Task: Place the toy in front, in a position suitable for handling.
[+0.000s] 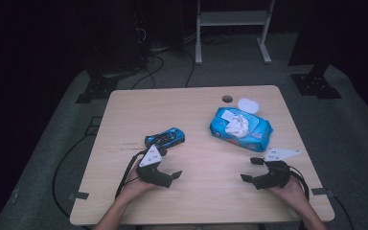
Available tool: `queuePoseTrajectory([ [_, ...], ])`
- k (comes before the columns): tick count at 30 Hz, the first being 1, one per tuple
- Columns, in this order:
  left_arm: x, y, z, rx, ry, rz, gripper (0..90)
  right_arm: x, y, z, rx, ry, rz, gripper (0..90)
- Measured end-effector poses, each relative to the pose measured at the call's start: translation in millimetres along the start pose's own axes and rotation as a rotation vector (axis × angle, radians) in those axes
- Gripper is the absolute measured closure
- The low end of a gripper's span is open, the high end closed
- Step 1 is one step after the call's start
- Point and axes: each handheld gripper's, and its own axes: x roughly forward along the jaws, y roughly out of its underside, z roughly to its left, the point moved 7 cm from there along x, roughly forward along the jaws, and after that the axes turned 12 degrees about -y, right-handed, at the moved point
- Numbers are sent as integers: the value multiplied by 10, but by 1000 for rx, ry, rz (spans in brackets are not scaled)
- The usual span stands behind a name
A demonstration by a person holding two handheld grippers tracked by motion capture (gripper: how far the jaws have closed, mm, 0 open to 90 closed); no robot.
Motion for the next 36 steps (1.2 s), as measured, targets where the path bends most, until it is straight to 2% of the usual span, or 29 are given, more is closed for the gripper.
queuePoseTrajectory([
  [7,-21,-5,54,-6,-22,-1,33,18,21,-34,11,-4,9,172],
  [12,-64,-40,106,-2,-45,-15,36,4,11,-5,-2,1,8,172],
  [14,-88,-65,158,-5,-61,-25,37,-3,-19,10,-7,5,-3,172],
  [15,-122,-87,238,-16,-77,-33,43,-4,-41,21,-4,2,-13,172],
  [16,-122,-87,238,-16,-77,-33,43,-3,-44,24,-8,4,-13,172],
  [19,-182,-118,388,-26,-110,-34,46,3,-42,30,-9,3,-9,172],
  [20,-220,-147,511,-57,-133,-44,57,8,-47,33,-10,4,-11,172],
  [21,-240,-163,575,-72,-133,-45,60,9,-52,34,-9,3,-12,172],
  [22,-240,-163,575,-72,-133,-45,80,9,-52,34,-9,3,-12,172],
  [24,-291,-217,780,-119,-158,-64,109,20,-65,36,-10,2,-12,172],
  [25,-291,-217,780,-119,-158,-64,117,20,-65,36,-10,2,-12,172],
  [27,-288,-236,964,-164,-179,-59,118,32,-73,41,-19,2,-7,172],
  [28,-288,-236,964,-164,-179,-59,127,35,-74,45,-22,3,-4,172],
  [29,-248,-209,1064,-180,-202,-42,137,39,-77,50,-23,1,-3,172],
  [31,-190,-149,1143,-220,-199,-19,139,42,-79,55,-23,2,-2,172],
  [34,-114,-14,1232,-285,-204,10,207,35,-78,53,-26,3,-2,172],
  [36,-94,32,1247,-296,-209,18,244,30,-77,52,-23,4,-3,172],
])
